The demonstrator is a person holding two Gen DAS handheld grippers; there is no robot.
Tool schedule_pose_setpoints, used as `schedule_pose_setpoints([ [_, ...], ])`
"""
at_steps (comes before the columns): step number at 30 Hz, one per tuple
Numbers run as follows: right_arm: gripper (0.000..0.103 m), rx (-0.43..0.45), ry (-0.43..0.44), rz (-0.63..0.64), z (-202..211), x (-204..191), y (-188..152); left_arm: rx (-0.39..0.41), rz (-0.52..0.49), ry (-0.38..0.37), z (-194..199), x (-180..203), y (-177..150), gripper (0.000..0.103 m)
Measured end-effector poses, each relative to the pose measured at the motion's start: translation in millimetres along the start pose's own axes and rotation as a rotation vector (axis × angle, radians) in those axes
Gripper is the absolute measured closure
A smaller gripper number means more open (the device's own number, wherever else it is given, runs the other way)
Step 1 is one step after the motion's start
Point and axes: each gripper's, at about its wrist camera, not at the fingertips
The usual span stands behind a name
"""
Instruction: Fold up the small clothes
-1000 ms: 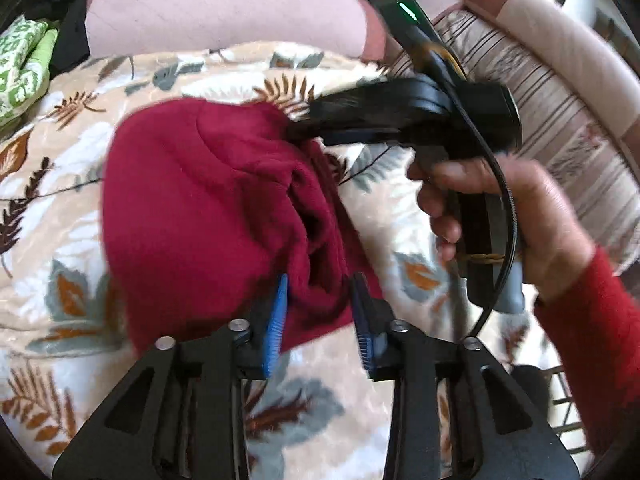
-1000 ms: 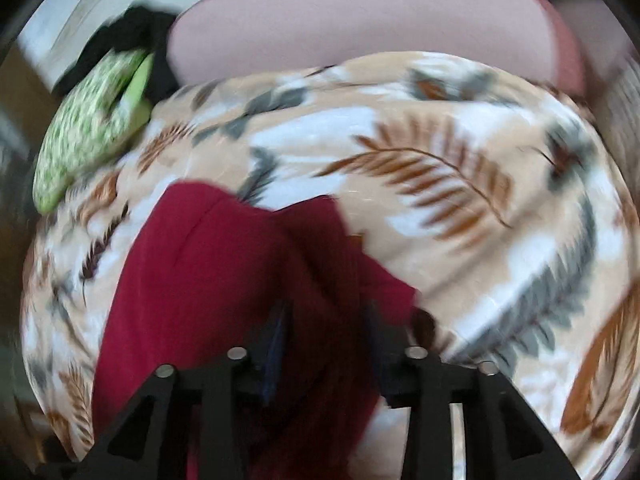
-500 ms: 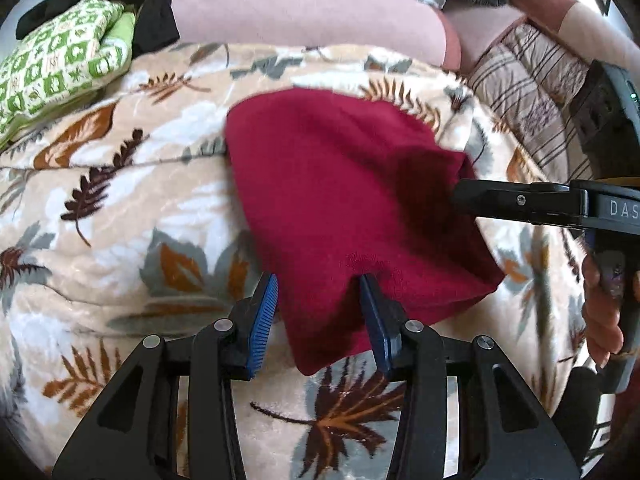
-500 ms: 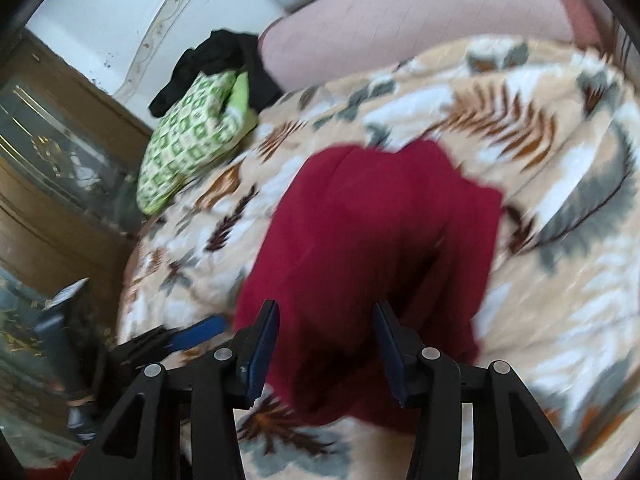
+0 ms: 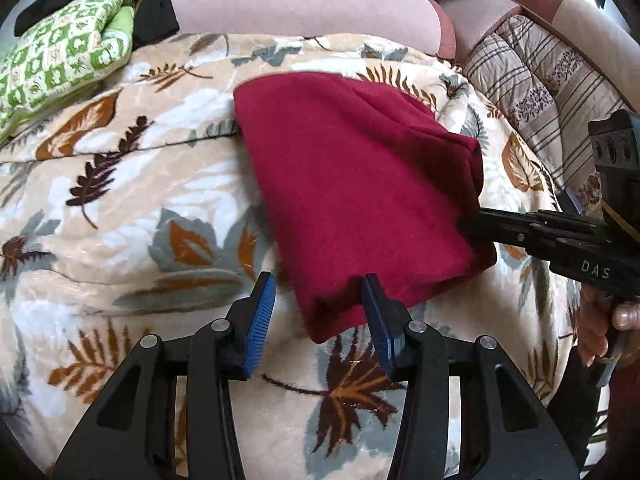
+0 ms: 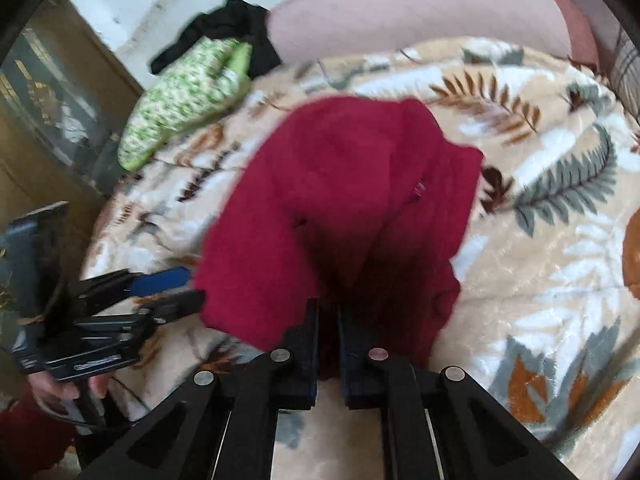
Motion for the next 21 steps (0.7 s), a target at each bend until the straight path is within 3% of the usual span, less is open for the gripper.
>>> schedule_pose_setpoints([
  [2,0.073,0.006,0.009,-0.001,-4.7,-4.0,4.0,0.006,0.011,0.005,3.0,-0.9,1.6,0.059],
  [3,0.046,0.007,0.005,-0.016,-11.0,-4.0,5.6,0.01,0.018,0.004,4.9,-1.3,3.1,0.059],
  [4,0.047,0.0,-0.01,-0.029,-19.0,-3.5,7.4,0.015,0.025,0.002,6.8,-1.4,4.9,0.059],
  [5,0.056,-0.023,-0.03,-0.044,-28.1,-3.0,6.2,0.02,0.032,0.0,8.8,-1.5,7.1,0.059],
  [6,0.094,-0.041,-0.025,-0.064,-33.4,-1.6,4.2,0.027,0.038,-0.005,10.8,-1.2,9.2,0.059],
  [7,0.098,-0.039,0.001,-0.087,-31.1,-0.5,1.1,0.038,0.044,-0.013,13.3,-0.6,11.2,0.059],
  [11,0.098,-0.012,0.016,-0.069,-1.6,0.0,-14.5,0.051,0.072,-0.037,6.9,4.6,20.0,0.059],
  [16,0.095,-0.031,0.01,-0.116,-12.9,18.0,-21.6,0.002,0.038,0.002,-25.9,17.9,22.1,0.059],
  [17,0.09,-0.013,0.024,-0.137,-6.8,20.9,-18.6,-0.012,0.029,0.019,-31.9,18.6,19.9,0.059],
  [19,0.065,0.061,0.057,-0.178,13.7,29.9,-8.3,-0.007,0.043,0.013,-35.0,16.6,16.2,0.059],
  [21,0.06,0.152,0.044,-0.231,31.3,44.2,8.4,0.002,0.053,0.007,-36.1,15.6,14.1,0.058],
])
Point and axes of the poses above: each gripper's, at about its wrist camera, not at the fingertips, and z roughly against the way its jaws point, x to its right, y to its top, and after that the axes turned 3 degrees about x, right-handed
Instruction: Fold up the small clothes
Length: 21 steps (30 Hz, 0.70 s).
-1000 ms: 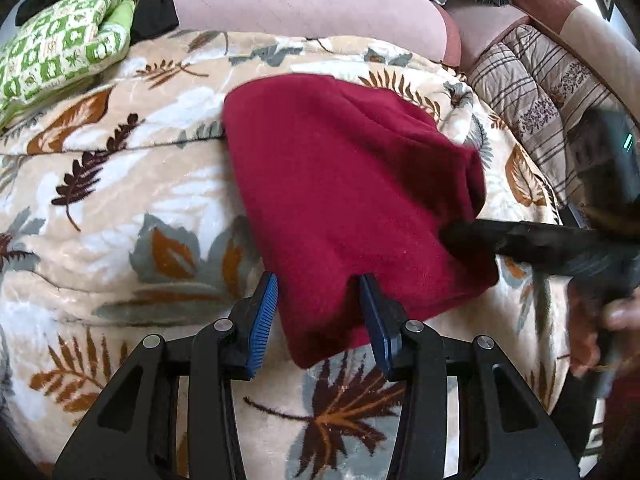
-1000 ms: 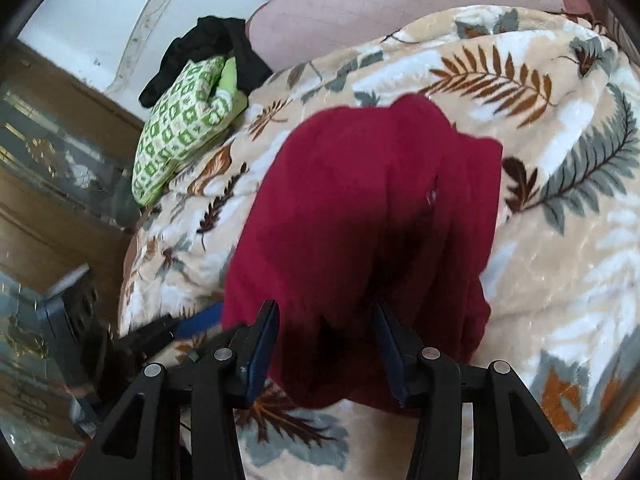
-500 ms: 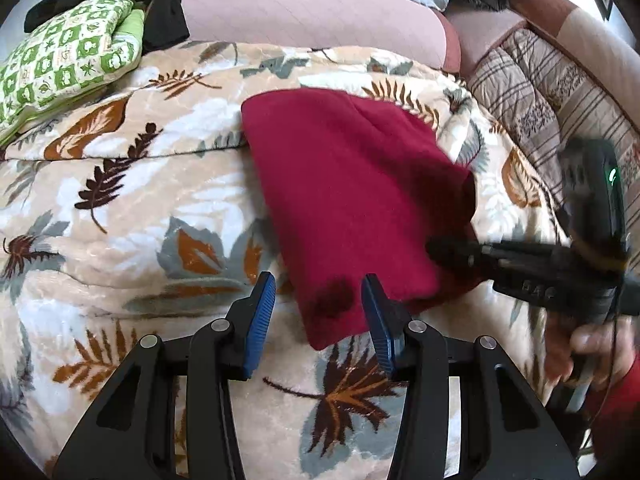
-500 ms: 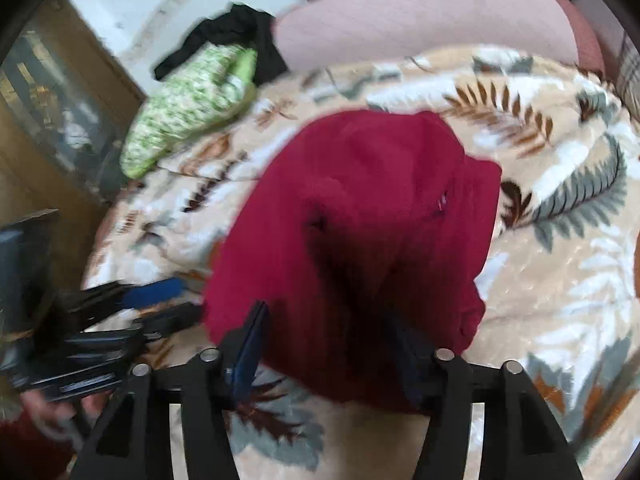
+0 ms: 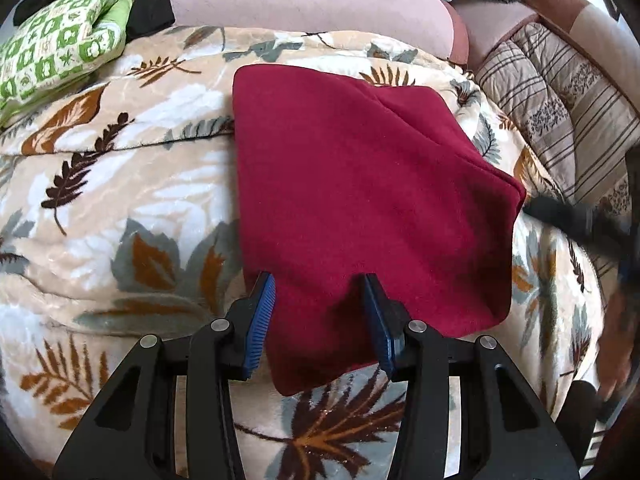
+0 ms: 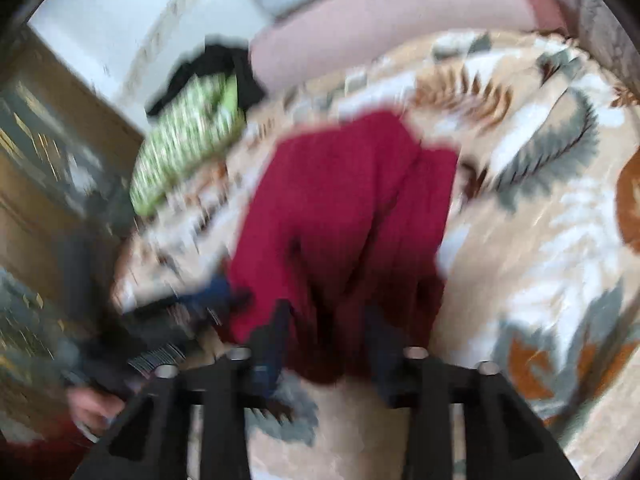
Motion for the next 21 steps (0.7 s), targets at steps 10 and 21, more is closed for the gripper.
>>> schedule_pose_setpoints([
  [10,0.08,-0.083,-0.099,-0.181,-90.1,34.8,67.7,0.005,0.002,0.003,-1.3,1.8,-0.9,0.056],
  [21,0.079,-0.052,-0.275,0.048,-84.2,29.5,69.7,0.004,0.01,0.007,-6.5,1.3,-4.4,0.047],
])
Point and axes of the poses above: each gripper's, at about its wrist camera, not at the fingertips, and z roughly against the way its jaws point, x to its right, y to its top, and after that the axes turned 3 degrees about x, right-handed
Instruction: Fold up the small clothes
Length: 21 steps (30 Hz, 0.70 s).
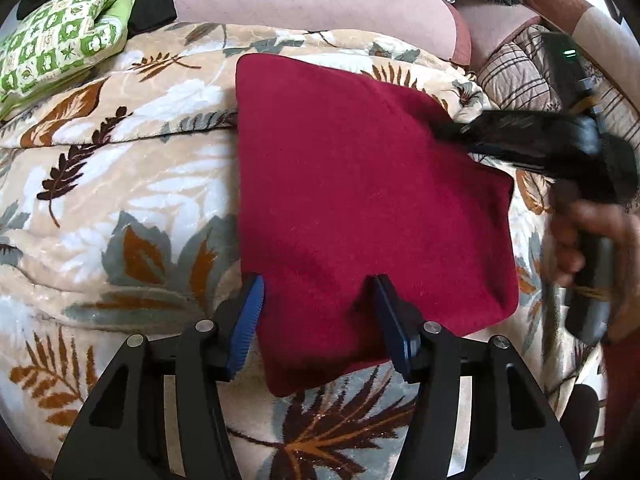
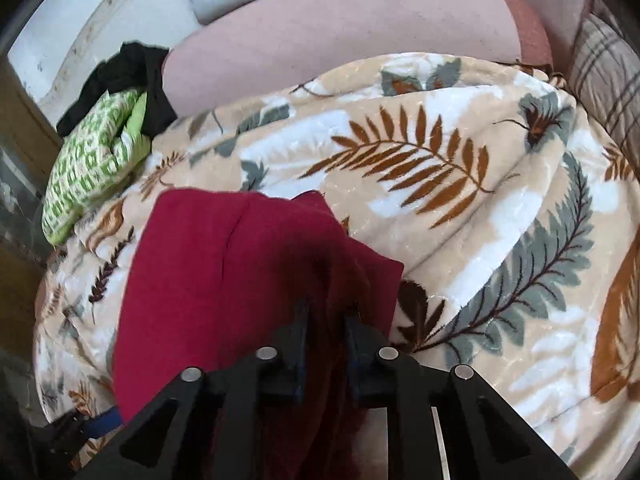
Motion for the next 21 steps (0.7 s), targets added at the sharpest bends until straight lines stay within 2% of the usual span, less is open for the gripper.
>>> schedule_pose_setpoints([
  [1,0.07,0.013,-0.011,-0.025,11.3,2.2,0.2,0.001,0.001,0.002,0.2,-0.2,-0.4,0.047],
  [3,0.069,0.041,-0.006,-0.016,35.2,-2.8,-2.2,0.003,0.006,0.003,0.2,-0.9,-0.9,0.047],
  [6,0.069,0.075,0.091,0.061,65.2,-30.8,-12.6,0.006,0.009,0.01,0.2,-0.4,-1.4,0.047],
  [9,0.069,0.055,0.185,0.129,65.4,-52.9,-31.1,0.014,0.003,0.025,1.9,1.8,-2.9,0.047],
  [10,0.069,0.028,0.174,0.142,56.1,-54.8,-37.9,0.014,0.001,0.032,2.7,2.3,-2.8,0.047],
  [11,0.069,0.003,0.12,0.152,44.3,-51.8,-44.5,0.014,-0.002,0.036,4.9,3.3,-3.2,0.047],
  [12,0.071,-0.033,0.024,0.169,27.7,-45.8,-51.9,0.013,-0.004,0.037,7.2,3.9,-3.3,0.047],
  [13,0.071,-0.064,-0.024,0.174,14.8,-38.3,-58.5,0.013,-0.009,0.044,9.1,4.6,-3.4,0.047],
  [14,0.071,-0.06,-0.016,0.155,13.2,-32.4,-62.5,0.023,-0.024,0.059,13.7,6.7,-4.3,0.047],
  [18,0.071,-0.008,0.044,0.133,52.0,-38.4,-62.0,0.076,-0.083,0.14,25.5,11.7,-5.6,0.047],
  [21,0.068,0.03,0.079,0.118,75.4,-43.2,-63.4,0.116,-0.087,0.162,35.5,12.9,-4.4,0.047],
])
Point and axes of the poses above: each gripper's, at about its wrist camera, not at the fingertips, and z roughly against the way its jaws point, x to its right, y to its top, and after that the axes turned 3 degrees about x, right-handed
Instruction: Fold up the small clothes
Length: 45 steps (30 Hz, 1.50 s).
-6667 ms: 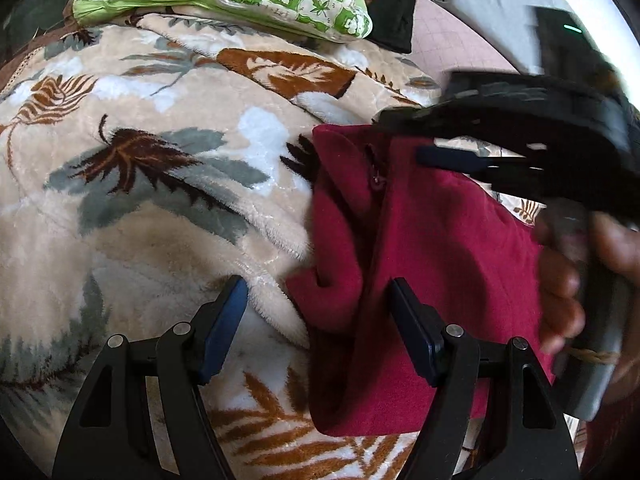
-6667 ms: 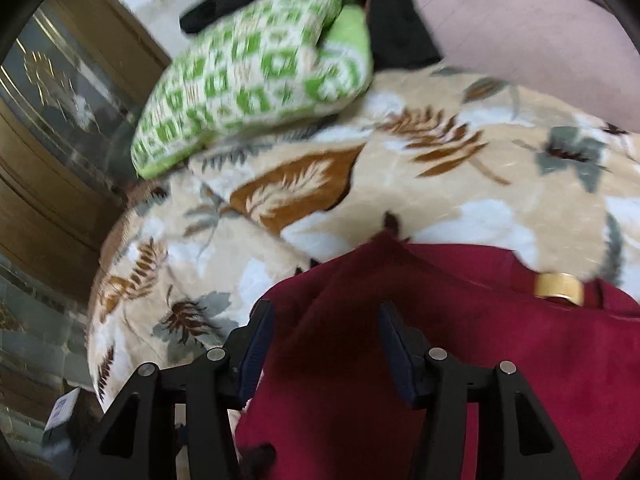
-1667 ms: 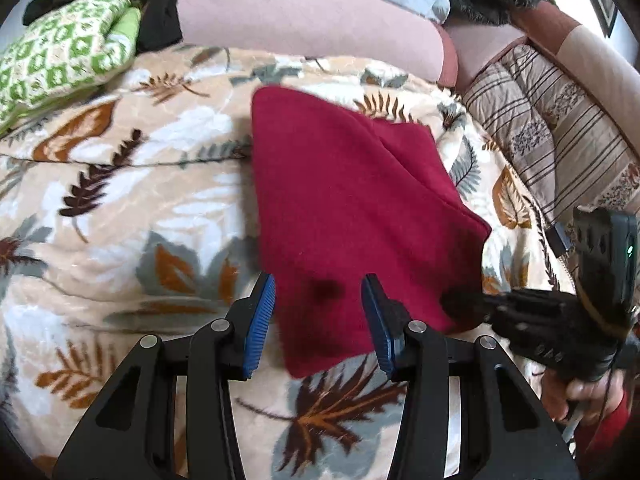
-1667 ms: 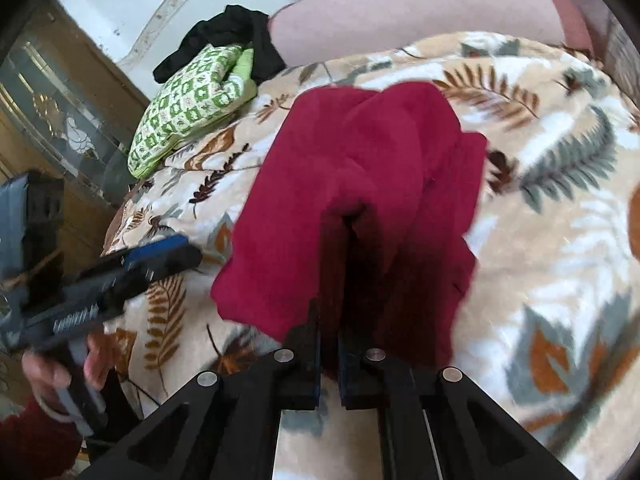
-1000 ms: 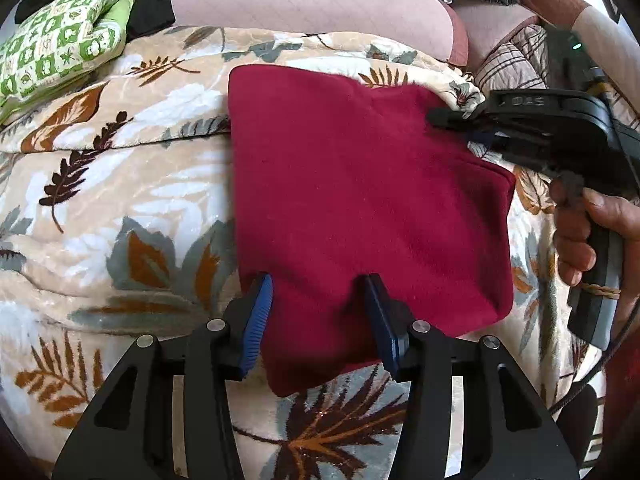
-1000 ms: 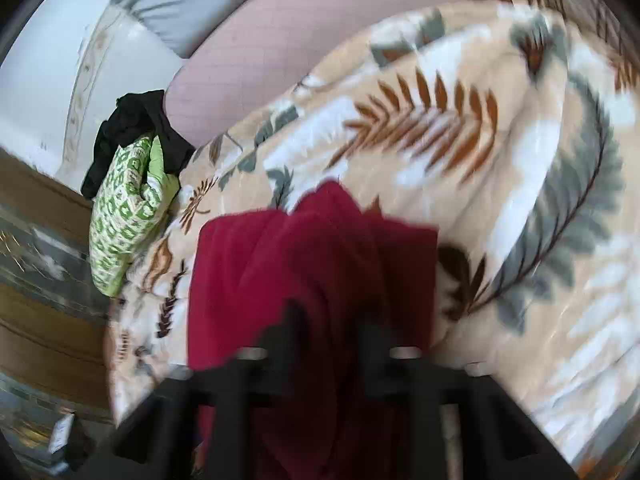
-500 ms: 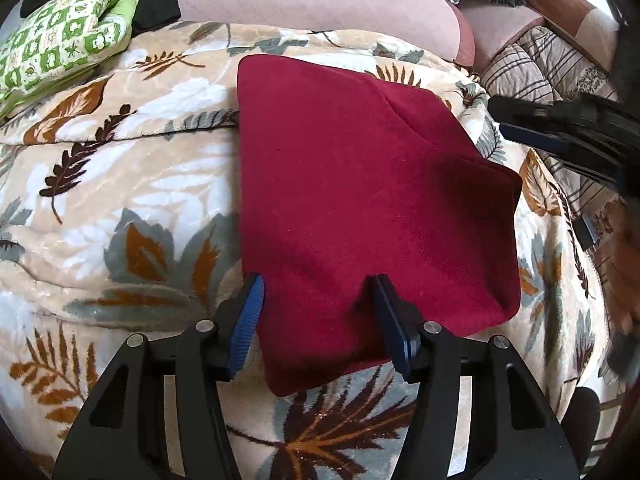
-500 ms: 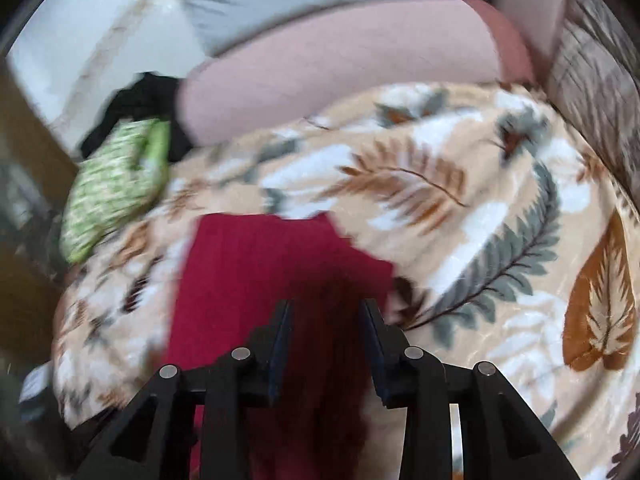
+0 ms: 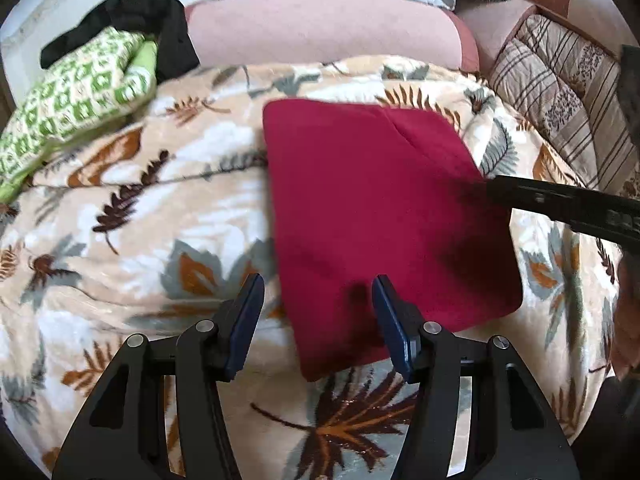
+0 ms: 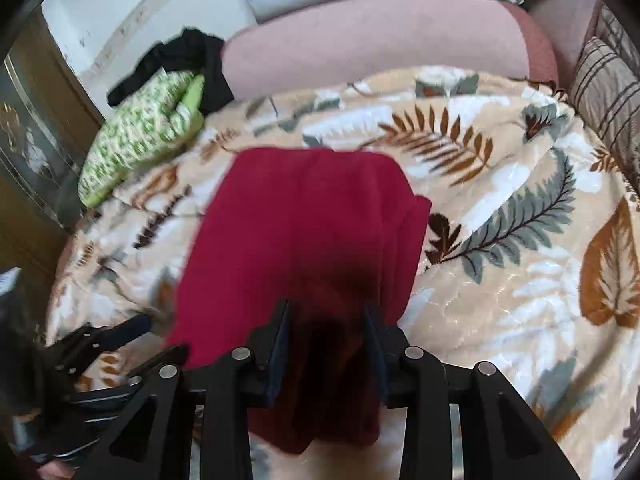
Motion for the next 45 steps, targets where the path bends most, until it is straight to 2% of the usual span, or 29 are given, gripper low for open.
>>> schedule_pose_setpoints([
  [4,0.06,0.036,-0.002,0.015,16.5,-12.3,-4.0,0.029,0.02,-0.001,10.0,-2.0,2.4,0.047],
  [9,0.058,0.034,-0.066,0.029,14.8,-18.2,-8.2,0.039,0.035,0.021,15.1,-4.6,3.8,0.047],
  [16,0.05,0.02,-0.077,0.013,9.0,-16.9,-10.3,0.042,0.045,0.057,14.8,-7.7,3.6,0.047],
  [24,0.041,0.014,-0.083,-0.021,3.8,-13.8,-9.7,0.01,0.062,0.032,6.3,-10.4,6.0,0.047],
  [28,0.04,0.003,-0.096,-0.025,-2.1,-11.0,-8.1,-0.029,0.11,-0.014,-5.9,-18.5,9.2,0.047],
  [39,0.038,-0.004,-0.105,-0.092,-18.8,11.6,0.4,-0.067,0.133,-0.004,-30.4,-30.4,19.4,0.047],
  [45,0.033,0.005,-0.089,-0.12,-26.0,20.7,6.0,-0.088,0.197,-0.089,-43.4,-41.3,26.4,0.046],
])
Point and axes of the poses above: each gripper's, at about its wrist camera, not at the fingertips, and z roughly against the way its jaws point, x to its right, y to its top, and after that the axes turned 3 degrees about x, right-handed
